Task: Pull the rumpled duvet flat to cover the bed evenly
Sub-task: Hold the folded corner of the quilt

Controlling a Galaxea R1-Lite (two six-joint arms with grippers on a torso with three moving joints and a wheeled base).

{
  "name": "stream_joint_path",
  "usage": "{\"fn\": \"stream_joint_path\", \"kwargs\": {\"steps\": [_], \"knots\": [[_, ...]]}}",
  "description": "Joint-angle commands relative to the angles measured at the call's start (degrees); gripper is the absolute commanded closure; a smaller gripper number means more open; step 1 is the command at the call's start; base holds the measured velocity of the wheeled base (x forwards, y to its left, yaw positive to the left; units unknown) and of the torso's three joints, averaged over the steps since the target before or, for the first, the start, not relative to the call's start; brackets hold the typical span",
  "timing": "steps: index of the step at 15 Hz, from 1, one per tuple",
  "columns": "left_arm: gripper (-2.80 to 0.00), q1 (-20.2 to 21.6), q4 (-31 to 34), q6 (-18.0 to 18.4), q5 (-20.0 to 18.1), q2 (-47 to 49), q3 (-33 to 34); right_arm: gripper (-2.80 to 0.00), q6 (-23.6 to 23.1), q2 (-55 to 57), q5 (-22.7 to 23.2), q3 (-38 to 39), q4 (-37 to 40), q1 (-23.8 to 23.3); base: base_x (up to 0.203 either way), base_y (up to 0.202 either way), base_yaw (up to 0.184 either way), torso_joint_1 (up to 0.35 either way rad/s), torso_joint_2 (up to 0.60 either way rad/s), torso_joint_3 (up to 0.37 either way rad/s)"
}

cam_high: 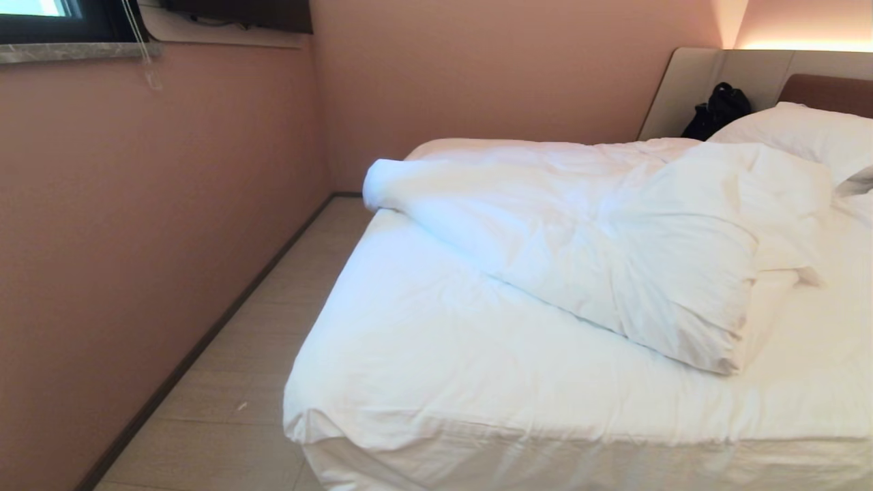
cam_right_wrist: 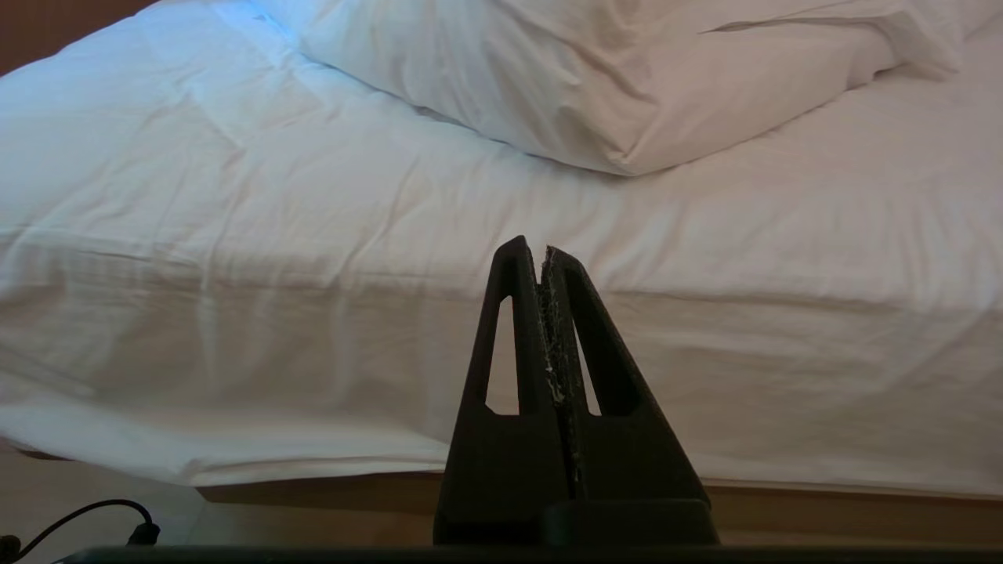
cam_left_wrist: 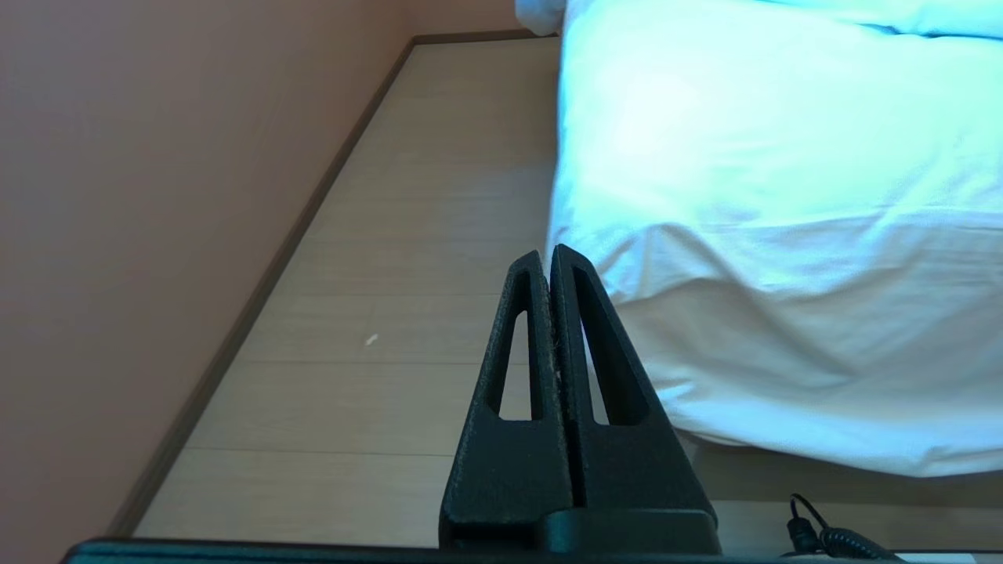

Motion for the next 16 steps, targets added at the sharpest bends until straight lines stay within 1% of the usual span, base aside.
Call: {"fn": "stream_joint_path", "kwargs": {"steps": [1,5,8,11,16], "knots": [[0.0,0.1,-0.1,0.0,0.0,0.0,0.0,0.0,0.0,0.0,0.0,0.1,0.0,0.0,0.0,-0.193,0.001,0.002,0.0,0.002],[0.0,0.1,-0.1,0.0,0.0,0.0,0.0,0.0,0.0,0.1,0.0,0.0,0.0,0.0,0.0,-0.192,-0.001,0.001,0.0,0.003],[0.0,0.1,-0.2,-0.8,0.1,0.0,0.0,0.0,0.0,0.1,0.0,0.1,0.0,0.0,0.0,-0.195,0.002,0.003,0.0,0.002],[0.0,0.1,0.0,-0.1,0.0,0.0,-0.1,0.0,0.0,0.0,0.0,0.0,0.0,0.0,0.0,-0.192,0.0,0.001,0.0,0.002],[0.0,0.1,0.0,0.0,0.0,0.0,-0.1,0.0,0.0,0.1,0.0,0.0,0.0,0.0,0.0,-0.195,0.001,0.002,0.0,0.002]]}}
